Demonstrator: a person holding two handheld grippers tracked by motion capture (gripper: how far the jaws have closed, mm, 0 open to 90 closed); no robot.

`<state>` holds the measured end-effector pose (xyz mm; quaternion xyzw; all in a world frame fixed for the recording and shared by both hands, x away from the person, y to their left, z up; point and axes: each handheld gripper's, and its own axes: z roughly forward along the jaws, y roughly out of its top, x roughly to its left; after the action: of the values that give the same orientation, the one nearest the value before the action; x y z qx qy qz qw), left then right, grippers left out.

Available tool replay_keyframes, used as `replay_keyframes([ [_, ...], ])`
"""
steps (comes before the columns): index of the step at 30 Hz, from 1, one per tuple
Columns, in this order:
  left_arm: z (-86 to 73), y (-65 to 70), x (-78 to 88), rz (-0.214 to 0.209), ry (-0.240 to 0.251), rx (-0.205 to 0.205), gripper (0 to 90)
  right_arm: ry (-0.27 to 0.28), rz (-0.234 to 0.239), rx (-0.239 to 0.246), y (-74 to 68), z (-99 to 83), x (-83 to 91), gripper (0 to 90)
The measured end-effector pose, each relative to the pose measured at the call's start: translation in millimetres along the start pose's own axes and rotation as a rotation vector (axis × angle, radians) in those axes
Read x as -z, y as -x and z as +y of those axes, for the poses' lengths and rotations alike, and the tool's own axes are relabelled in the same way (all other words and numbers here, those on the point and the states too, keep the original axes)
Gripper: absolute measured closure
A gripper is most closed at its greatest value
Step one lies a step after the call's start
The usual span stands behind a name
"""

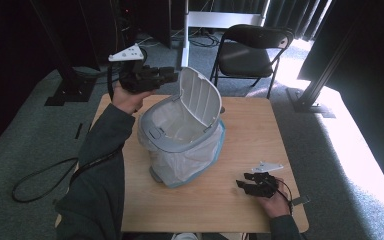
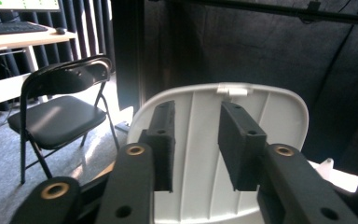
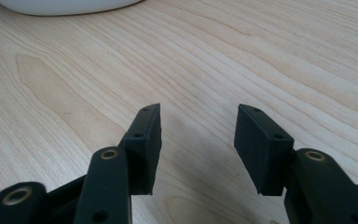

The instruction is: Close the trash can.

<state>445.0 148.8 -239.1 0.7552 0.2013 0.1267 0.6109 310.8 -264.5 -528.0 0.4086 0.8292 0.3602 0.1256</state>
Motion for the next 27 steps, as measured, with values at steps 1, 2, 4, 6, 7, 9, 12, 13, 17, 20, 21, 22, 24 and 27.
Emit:
replay_keyframes([
  [1, 2.6, 0.3, -2.0, 0.001, -0.004, -0.002, 70.9, -0.001, 0.000, 0.001, 0.1, 0.0, 0.1, 50.2],
  [2, 4.9, 0.8, -4.1, 0.000, -0.010, -0.005, 73.7, 0.000, 0.000, 0.001, 0.2, -0.1, 0.2, 50.3],
  [4, 9.1, 1.6, -8.1, -0.001, -0.015, -0.007, 79.1, 0.001, 0.000, -0.001, 0.7, -0.5, 0.3, 50.2],
  [6, 13.4, 2.6, -12.0, -0.002, -0.019, -0.009, 83.9, 0.000, 0.001, -0.002, 0.9, -0.9, 0.3, 50.2],
  [7, 15.5, 2.8, -14.1, -0.009, -0.023, -0.010, 88.0, 0.000, 0.001, -0.003, 0.8, -1.1, 0.2, 50.2],
  [9, 19.1, 3.5, -18.3, -0.005, -0.026, -0.009, 89.9, 0.000, 0.001, -0.003, 0.4, -1.3, 0.1, 50.2],
  [12, 25.3, 5.3, -26.9, -0.003, -0.039, -0.012, 90.0, -0.002, 0.001, -0.004, 0.6, -1.4, -0.2, 50.2],
  [13, 26.7, 5.6, -28.8, -0.006, -0.042, -0.014, 90.0, -0.002, 0.001, -0.004, 0.5, -1.5, -0.2, 50.2],
  [17, 34.1, 8.9, -41.7, -0.006, -0.070, -0.024, 90.0, -0.002, 0.003, -0.005, 0.4, -1.6, -0.3, 50.2],
  [20, 36.1, 11.4, -50.7, -0.007, -0.088, -0.025, 90.0, -0.003, 0.005, -0.006, 0.3, -2.0, -0.3, 50.2],
  [21, 36.1, 12.3, -53.8, -0.010, -0.096, -0.025, 89.9, -0.002, 0.006, -0.005, 0.4, -2.2, -0.3, 50.2],
  [22, 36.2, 13.3, -56.5, -0.011, -0.108, -0.026, 89.9, -0.001, 0.006, -0.006, 0.5, -2.4, -0.3, 50.2],
  [24, 35.9, 15.4, -60.6, -0.012, -0.122, -0.032, 88.9, -0.001, 0.006, -0.006, 0.8, -3.0, -0.1, 50.2],
  [27, 35.2, 19.0, -63.9, -0.018, -0.134, -0.046, 88.8, -0.003, 0.006, -0.007, 1.1, -3.6, 0.0, 50.2],
])
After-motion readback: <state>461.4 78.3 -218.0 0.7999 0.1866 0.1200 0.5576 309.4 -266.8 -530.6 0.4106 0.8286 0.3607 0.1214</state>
